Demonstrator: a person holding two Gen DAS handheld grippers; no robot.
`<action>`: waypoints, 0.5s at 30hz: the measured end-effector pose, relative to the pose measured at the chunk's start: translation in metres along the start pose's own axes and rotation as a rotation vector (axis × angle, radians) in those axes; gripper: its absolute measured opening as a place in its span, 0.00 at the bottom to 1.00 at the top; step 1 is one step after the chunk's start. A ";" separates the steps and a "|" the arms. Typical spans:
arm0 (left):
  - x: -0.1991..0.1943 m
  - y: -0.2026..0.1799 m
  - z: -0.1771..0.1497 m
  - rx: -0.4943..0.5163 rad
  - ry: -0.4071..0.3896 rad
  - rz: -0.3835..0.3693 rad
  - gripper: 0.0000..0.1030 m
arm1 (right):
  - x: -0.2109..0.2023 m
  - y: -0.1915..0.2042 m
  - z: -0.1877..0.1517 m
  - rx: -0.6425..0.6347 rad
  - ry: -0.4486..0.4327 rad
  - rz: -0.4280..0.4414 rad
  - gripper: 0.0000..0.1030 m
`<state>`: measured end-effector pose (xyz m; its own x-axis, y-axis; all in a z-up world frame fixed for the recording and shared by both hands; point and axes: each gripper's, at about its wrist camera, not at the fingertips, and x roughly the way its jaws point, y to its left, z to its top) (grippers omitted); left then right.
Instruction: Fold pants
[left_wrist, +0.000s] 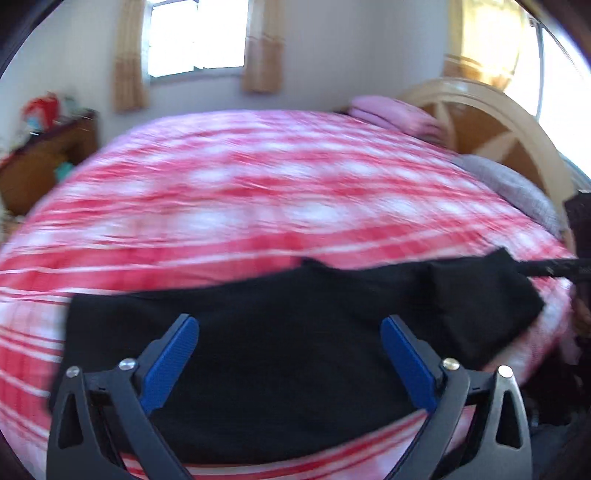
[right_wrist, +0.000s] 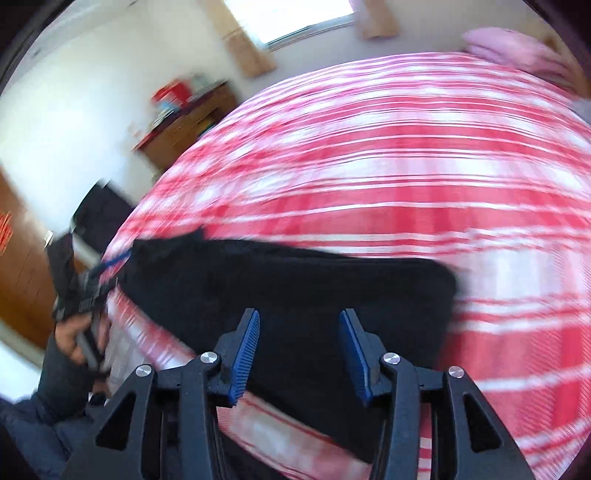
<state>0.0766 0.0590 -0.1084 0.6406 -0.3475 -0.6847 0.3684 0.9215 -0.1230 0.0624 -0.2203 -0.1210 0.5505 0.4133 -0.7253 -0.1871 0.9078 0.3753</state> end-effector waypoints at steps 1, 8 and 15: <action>0.015 -0.018 0.001 0.010 0.039 -0.055 0.86 | -0.005 -0.012 0.000 0.036 -0.010 -0.017 0.47; 0.079 -0.090 0.006 0.019 0.201 -0.265 0.72 | -0.025 -0.081 0.007 0.259 -0.100 -0.063 0.47; 0.081 -0.101 0.010 0.037 0.227 -0.241 0.13 | -0.007 -0.082 0.011 0.229 -0.060 -0.038 0.47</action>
<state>0.0983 -0.0636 -0.1441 0.3673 -0.5031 -0.7823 0.5181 0.8092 -0.2771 0.0825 -0.2982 -0.1398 0.6023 0.3684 -0.7081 0.0198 0.8799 0.4747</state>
